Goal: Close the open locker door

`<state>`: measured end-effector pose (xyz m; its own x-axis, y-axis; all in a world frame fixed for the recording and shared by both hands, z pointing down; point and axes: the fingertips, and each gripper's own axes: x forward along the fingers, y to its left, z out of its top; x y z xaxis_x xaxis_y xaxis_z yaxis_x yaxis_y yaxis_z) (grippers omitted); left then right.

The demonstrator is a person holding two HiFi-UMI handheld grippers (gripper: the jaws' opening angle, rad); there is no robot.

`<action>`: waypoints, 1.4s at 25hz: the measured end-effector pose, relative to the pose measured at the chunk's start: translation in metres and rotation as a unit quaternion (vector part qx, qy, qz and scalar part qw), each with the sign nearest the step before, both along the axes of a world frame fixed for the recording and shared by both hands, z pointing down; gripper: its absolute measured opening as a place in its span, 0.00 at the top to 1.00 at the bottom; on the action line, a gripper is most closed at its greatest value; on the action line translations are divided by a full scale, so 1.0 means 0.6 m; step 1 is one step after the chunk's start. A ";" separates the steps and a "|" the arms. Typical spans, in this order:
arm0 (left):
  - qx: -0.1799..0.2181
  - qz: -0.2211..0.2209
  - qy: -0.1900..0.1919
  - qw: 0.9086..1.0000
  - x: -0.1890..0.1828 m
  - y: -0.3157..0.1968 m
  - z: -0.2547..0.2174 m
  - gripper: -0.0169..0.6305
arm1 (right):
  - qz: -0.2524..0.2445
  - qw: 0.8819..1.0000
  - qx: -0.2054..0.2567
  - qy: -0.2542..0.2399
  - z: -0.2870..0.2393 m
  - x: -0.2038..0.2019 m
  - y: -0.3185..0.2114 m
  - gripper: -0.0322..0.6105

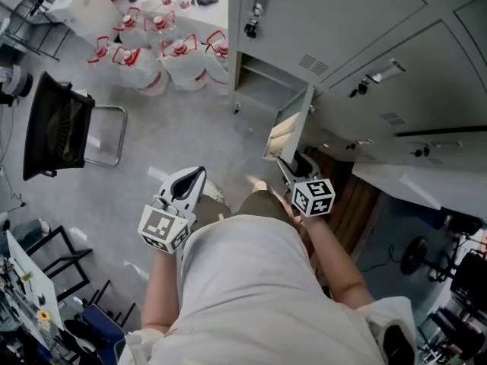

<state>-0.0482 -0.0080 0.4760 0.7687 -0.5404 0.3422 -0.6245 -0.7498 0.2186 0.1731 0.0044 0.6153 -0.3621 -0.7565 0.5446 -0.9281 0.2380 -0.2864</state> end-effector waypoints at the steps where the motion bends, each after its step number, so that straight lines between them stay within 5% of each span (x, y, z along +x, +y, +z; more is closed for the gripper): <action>1: 0.001 0.002 0.001 1.000 -0.008 -0.006 0.000 0.97 | 0.007 1.000 -0.001 0.001 0.000 -0.006 -0.005 0.57; 24: 0.060 0.063 0.007 0.996 -0.188 -0.117 -0.046 0.97 | 0.036 0.995 0.027 0.091 -0.004 -0.133 -0.133 0.60; 35: 0.064 0.010 0.009 0.998 -0.192 -0.143 -0.071 0.97 | -0.019 0.996 0.043 0.080 -0.002 -0.163 -0.215 0.60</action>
